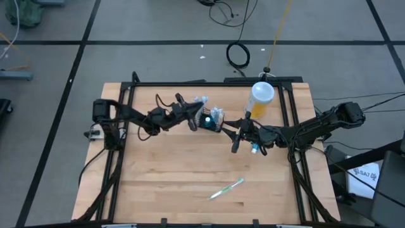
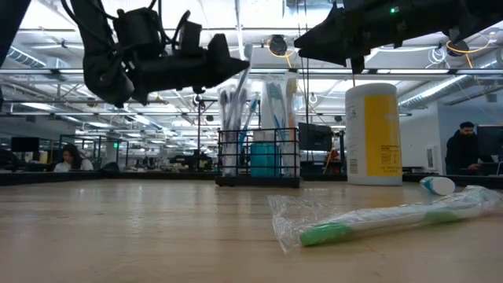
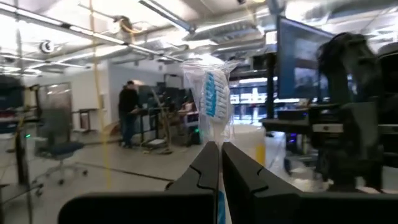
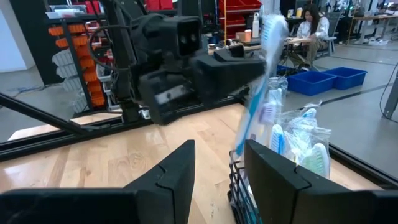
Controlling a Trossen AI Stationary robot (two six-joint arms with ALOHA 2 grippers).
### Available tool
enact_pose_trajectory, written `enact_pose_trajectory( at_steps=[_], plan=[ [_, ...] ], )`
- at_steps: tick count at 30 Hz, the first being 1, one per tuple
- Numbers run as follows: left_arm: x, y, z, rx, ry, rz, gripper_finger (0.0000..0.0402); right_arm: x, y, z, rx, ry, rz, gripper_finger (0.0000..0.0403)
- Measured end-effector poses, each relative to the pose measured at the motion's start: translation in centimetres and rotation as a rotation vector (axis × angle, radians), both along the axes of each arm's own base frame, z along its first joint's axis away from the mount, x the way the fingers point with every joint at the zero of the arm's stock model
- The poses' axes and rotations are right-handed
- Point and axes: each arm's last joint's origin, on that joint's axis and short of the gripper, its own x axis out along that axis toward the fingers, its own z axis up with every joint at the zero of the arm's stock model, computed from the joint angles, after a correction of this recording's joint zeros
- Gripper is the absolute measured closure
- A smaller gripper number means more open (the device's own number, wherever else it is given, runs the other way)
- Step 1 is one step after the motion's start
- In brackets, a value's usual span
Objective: Pick & Place toothbrushing station
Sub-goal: Put the blue toothbrush into the black wire organizer
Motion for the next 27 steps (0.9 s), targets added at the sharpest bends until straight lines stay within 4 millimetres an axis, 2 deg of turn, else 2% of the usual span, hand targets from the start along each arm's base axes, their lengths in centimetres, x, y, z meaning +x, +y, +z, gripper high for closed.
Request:
enact_pose_trajectory(
  at_steps=[12, 20, 27],
  plan=[
    [0.4, -0.2, -1.3, 0.002, 0.087, 0.035, 0.0388, 0.0, 0.0, 0.0, 0.000, 0.000, 0.000, 0.0273],
    [0.5, -0.8, -1.8, -0.105, 0.105, 0.157, 0.0397, 0.0, 0.0, 0.0, 0.000, 0.000, 0.000, 0.0273],
    [0.5, -1.3, -1.9, -0.084, 0.125, 0.201, 0.0379, 0.0, 0.0, 0.0, 0.000, 0.000, 0.000, 0.0273]
  ],
)
